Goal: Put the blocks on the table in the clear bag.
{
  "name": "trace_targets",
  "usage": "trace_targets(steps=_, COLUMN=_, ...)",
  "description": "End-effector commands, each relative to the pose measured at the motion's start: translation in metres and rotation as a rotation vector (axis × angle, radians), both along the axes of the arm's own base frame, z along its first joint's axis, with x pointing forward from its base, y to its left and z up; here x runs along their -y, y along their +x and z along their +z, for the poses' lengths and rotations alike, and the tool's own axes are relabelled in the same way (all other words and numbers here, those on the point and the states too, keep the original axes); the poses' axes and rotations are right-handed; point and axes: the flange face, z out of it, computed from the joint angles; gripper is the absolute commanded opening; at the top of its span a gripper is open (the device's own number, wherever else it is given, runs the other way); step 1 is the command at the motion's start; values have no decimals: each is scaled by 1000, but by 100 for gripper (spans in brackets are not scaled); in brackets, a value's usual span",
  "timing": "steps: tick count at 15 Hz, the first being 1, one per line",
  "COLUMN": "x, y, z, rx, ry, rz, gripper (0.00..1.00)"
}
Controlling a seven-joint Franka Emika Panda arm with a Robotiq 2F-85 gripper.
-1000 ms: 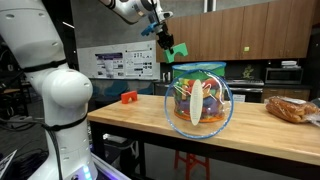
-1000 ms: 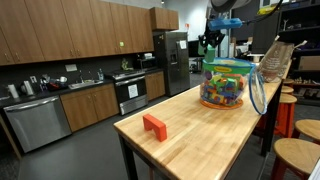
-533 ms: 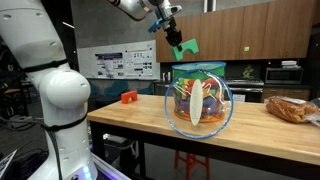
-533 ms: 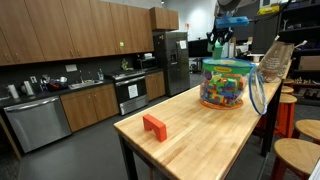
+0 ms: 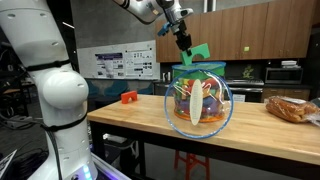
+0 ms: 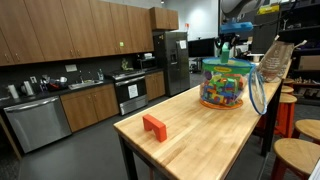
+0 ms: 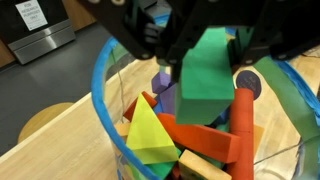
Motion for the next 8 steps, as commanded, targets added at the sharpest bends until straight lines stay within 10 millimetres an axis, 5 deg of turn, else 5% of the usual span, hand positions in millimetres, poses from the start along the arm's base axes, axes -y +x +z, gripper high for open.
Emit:
trace_targets(steps=1, x=19, y=15, z=-21, rx=-24, ry=-7, rz=-69, gripper=16)
trace_targets(steps=8, x=33, y=39, z=-55, rx=-71, ry=31, rz=-137, gripper=16)
